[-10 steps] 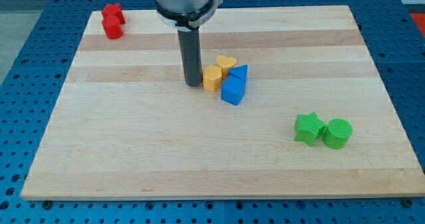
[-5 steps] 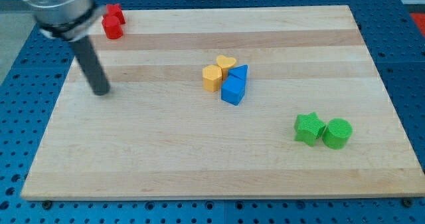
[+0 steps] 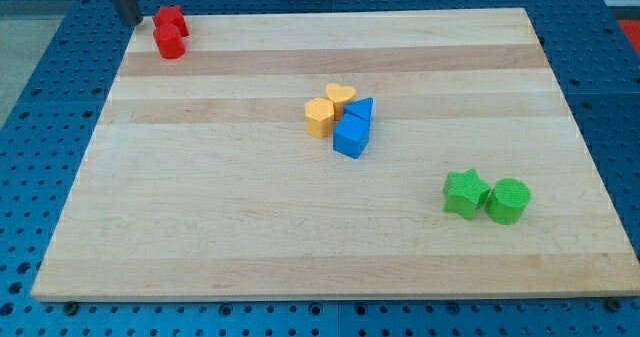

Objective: Move the red blocks slightly towards right side

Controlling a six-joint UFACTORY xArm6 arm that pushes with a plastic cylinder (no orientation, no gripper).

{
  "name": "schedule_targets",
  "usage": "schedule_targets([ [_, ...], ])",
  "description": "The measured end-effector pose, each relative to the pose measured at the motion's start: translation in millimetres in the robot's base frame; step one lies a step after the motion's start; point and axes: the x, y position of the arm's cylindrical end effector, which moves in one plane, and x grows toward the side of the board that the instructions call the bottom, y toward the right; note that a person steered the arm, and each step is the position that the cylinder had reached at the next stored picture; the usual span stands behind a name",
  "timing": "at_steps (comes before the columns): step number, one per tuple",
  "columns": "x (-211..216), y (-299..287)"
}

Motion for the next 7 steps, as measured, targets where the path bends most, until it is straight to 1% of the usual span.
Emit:
schedule_targets([
  [3, -0.9, 26.0],
  [4, 0.8, 65.2],
  [6, 17.6, 186.0],
  [7, 2.4, 195.7],
])
